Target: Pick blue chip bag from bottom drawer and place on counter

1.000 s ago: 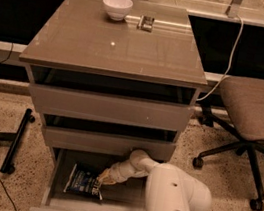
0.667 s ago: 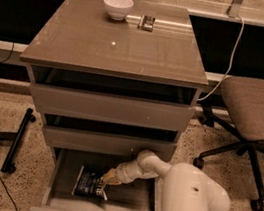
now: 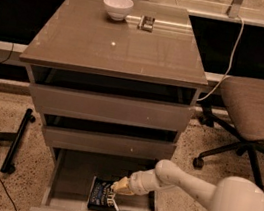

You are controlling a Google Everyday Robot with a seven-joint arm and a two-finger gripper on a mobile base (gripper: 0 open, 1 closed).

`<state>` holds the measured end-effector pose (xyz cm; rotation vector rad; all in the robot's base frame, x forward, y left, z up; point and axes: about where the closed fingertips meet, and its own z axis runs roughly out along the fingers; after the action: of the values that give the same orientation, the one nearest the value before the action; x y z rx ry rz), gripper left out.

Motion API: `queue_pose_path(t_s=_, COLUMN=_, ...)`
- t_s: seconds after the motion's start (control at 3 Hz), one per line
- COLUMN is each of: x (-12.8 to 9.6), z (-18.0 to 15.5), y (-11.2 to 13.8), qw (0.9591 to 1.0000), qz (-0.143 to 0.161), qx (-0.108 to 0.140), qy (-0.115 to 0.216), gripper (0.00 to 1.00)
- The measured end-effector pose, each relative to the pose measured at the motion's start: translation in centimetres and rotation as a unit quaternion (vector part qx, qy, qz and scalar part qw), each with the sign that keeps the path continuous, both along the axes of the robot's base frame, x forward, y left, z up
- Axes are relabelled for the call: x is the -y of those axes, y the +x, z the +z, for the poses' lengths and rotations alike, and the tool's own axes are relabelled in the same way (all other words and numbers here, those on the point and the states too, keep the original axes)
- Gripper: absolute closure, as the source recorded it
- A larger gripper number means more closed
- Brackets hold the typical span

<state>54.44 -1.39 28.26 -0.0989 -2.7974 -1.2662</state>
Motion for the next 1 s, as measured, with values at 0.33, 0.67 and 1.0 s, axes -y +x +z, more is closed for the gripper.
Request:
queue_pose_path(t_s=0.33, x=3.3, z=4.1, y=-3.1, qw=0.9988, qz=0.017, qx=0.041, qy=0.018, gripper=1.0)
queue_pose_path(t_s=0.67, x=6.4, z=9.0, y=-4.9, qw=0.9944, qz=0.037, qx=0.096, qy=0.023, gripper=1.0)
queue_pose_path(t_s=1.0, x=9.6, z=15.5, y=-4.4, qw=0.9855, qz=0.059, qx=0.159, qy=0.013, gripper=1.0)
